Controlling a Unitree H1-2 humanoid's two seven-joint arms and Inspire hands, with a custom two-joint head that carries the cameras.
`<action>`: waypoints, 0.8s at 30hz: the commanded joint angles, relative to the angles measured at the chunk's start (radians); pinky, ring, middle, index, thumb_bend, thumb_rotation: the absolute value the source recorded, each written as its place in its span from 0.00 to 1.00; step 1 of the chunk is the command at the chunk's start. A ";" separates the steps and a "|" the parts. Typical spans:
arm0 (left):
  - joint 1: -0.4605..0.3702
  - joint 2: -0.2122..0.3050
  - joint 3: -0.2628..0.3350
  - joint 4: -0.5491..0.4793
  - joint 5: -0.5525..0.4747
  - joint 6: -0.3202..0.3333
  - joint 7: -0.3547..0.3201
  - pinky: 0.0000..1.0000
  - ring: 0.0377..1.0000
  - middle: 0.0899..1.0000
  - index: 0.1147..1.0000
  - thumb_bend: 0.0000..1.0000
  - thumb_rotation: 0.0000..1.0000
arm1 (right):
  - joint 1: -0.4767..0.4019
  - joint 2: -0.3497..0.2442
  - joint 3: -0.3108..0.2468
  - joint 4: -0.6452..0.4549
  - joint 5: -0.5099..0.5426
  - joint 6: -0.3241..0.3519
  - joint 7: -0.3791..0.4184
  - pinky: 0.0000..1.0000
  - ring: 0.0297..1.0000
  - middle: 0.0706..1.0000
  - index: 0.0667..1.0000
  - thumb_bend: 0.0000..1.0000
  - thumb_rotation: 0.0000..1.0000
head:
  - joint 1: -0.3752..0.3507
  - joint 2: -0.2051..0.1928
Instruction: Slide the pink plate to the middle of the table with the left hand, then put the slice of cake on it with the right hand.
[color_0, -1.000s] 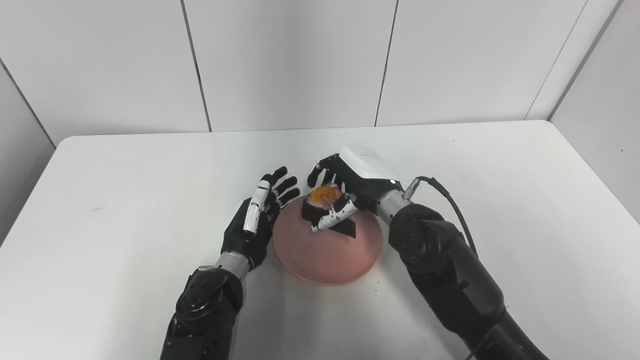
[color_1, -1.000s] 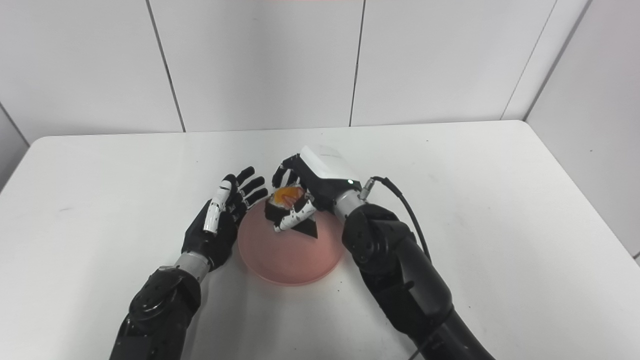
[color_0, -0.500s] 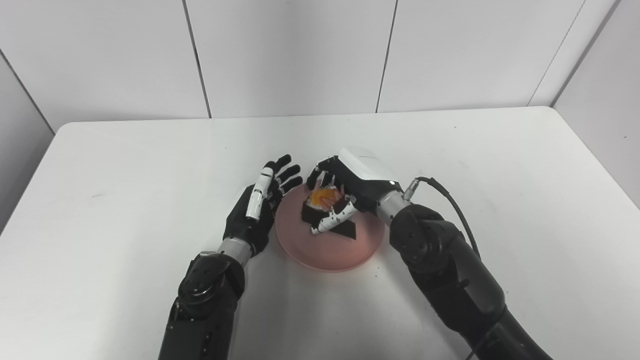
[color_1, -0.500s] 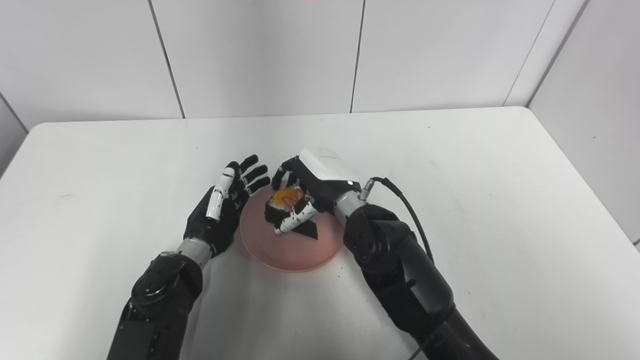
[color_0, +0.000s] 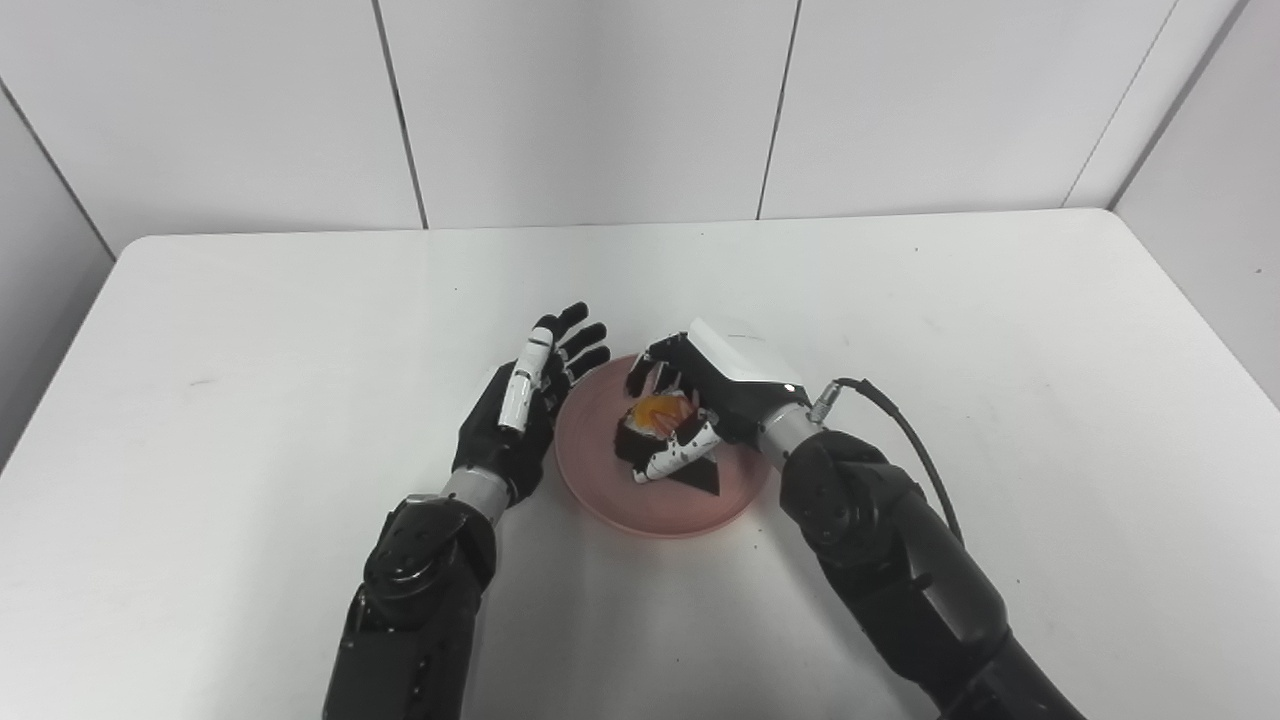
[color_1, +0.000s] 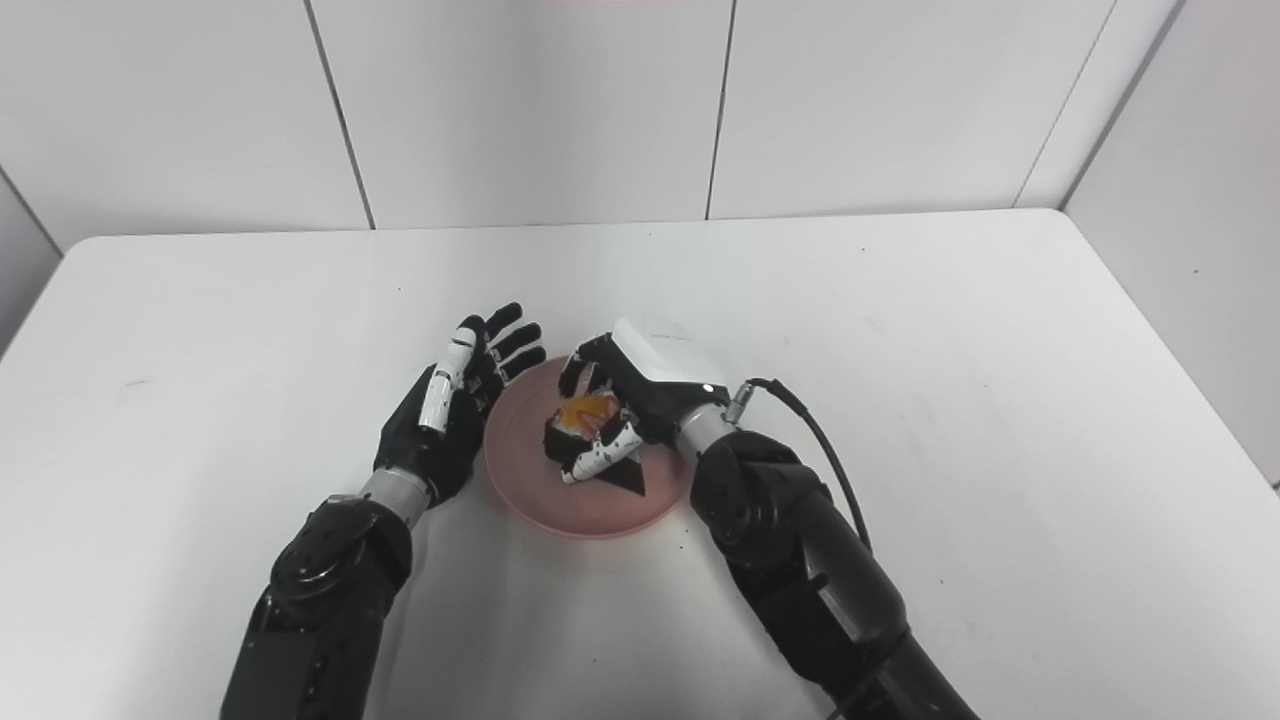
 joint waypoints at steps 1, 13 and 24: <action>0.008 -0.002 -0.001 0.013 0.004 0.050 0.005 0.90 0.89 0.89 0.89 0.35 1.00 | -0.017 0.000 -0.002 0.006 0.002 -0.035 -0.018 0.32 0.40 0.38 0.50 0.52 0.00 | 0.001 0.000; 0.004 -0.006 -0.002 0.015 0.010 0.049 0.013 0.89 0.90 0.90 0.89 0.35 1.00 | -0.017 -0.017 0.017 -0.019 -0.029 -0.047 -0.038 0.39 0.49 0.55 0.47 0.52 0.13 | 0.006 0.005; 0.004 -0.011 0.005 -0.001 -0.008 0.083 0.007 0.92 0.94 0.93 0.92 0.35 1.00 | -0.030 -0.043 0.040 -0.166 -0.105 0.049 0.180 0.60 0.84 0.95 0.97 0.88 0.99 | 0.008 0.008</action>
